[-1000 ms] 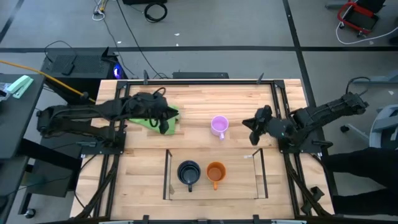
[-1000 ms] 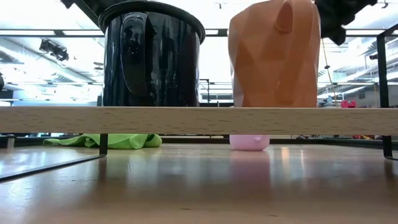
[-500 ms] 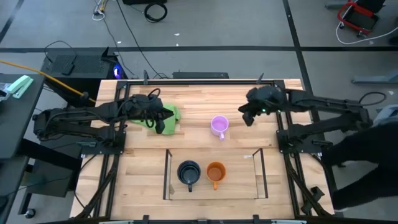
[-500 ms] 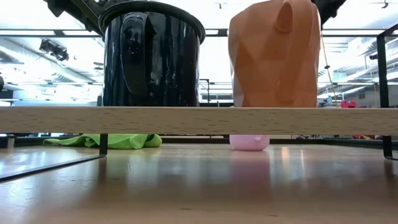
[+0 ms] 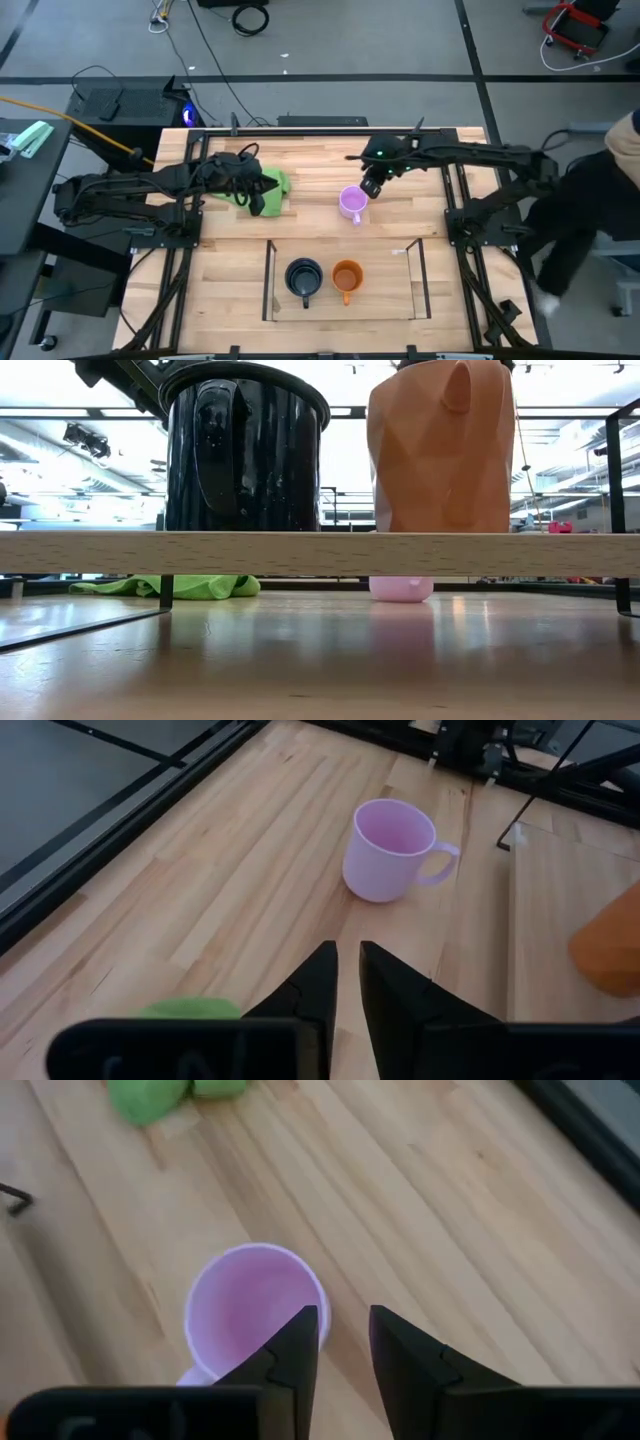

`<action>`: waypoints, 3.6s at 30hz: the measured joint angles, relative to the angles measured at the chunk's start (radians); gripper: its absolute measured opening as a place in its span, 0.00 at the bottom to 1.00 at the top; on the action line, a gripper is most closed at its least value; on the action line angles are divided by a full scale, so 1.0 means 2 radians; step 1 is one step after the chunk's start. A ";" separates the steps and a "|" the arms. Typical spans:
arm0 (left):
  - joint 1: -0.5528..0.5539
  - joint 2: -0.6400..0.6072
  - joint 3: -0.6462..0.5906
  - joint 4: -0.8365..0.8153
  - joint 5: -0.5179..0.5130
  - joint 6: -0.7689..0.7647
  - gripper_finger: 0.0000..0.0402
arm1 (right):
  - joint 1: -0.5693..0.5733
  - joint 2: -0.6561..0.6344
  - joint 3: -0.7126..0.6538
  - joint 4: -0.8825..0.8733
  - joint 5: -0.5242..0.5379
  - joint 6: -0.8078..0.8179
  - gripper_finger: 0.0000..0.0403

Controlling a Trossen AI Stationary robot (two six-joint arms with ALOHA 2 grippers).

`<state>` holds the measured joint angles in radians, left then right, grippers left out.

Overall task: Stack small to large cups/mugs on shelf
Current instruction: Put the pink mug on the shelf

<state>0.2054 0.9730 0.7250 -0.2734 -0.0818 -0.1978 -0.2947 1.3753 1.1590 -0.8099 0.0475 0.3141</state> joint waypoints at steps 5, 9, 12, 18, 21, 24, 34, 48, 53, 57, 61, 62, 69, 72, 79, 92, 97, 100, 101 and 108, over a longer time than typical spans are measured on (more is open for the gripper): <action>0.000 0.000 0.000 -0.016 0.000 0.000 0.12 | -0.003 0.043 -0.001 -0.017 0.002 -0.011 0.25; 0.000 0.000 0.000 -0.021 0.000 -0.001 0.11 | -0.004 0.059 -0.001 -0.018 0.008 -0.020 0.25; 0.000 0.000 0.000 -0.021 0.000 -0.003 0.11 | -0.005 0.060 -0.001 -0.018 0.018 -0.019 0.26; 0.000 0.000 0.000 -0.021 0.000 -0.011 0.12 | -0.002 0.060 -0.001 -0.018 0.017 -0.014 0.25; 0.000 0.000 0.000 -0.021 0.000 -0.013 0.11 | 0.002 0.060 -0.001 -0.018 0.014 -0.013 0.25; -0.001 0.000 0.000 -0.023 0.000 -0.013 0.10 | 0.006 0.060 -0.002 -0.018 0.009 -0.009 0.25; -0.001 0.000 0.000 -0.024 0.000 -0.014 0.11 | 0.012 0.065 -0.002 -0.014 -0.002 0.004 0.25; -0.007 0.001 0.000 -0.027 0.000 -0.014 0.09 | 0.021 0.111 -0.003 0.004 -0.006 -0.004 0.25; -0.007 0.001 0.001 -0.028 0.000 -0.016 0.10 | 0.021 0.121 -0.003 0.007 -0.006 -0.002 0.25; -0.007 0.001 0.001 -0.031 0.000 -0.017 0.09 | 0.021 0.126 -0.002 0.008 -0.006 -0.002 0.25; -0.007 0.001 0.001 -0.031 0.000 -0.017 0.08 | 0.021 0.129 -0.002 0.011 -0.006 -0.002 0.25; -0.007 0.001 0.001 -0.031 0.000 -0.017 0.07 | 0.021 0.129 -0.002 0.012 -0.006 -0.002 0.25; -0.007 0.001 0.001 -0.031 0.000 -0.018 0.08 | 0.021 0.129 -0.002 0.011 -0.006 0.002 0.25; -0.007 0.001 0.001 -0.031 0.000 -0.018 0.09 | 0.021 0.129 -0.002 0.011 -0.006 0.004 0.23; -0.007 0.001 0.001 -0.032 0.000 -0.025 0.07 | 0.021 0.129 -0.002 0.011 -0.006 0.012 0.16; -0.007 0.001 0.001 -0.036 0.000 -0.026 0.08 | 0.021 0.129 -0.002 0.012 -0.006 -0.015 0.03; -0.007 0.001 0.001 -0.039 0.000 -0.026 0.09 | 0.021 0.126 -0.002 0.010 -0.006 -0.029 0.02; -0.007 0.001 0.001 -0.039 0.000 -0.026 0.08 | 0.021 0.117 -0.001 0.003 -0.005 -0.034 0.01; -0.007 0.001 0.001 -0.040 0.000 -0.026 0.07 | 0.021 0.112 -0.001 0.002 -0.005 -0.036 0.01; -0.007 0.001 0.001 -0.047 0.000 -0.026 0.06 | 0.022 0.043 -0.001 -0.012 0.008 -0.024 0.01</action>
<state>0.1910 0.9752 0.7261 -0.3675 -0.0818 -0.2498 -0.2499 1.4614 1.1580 -0.8337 0.0628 0.2667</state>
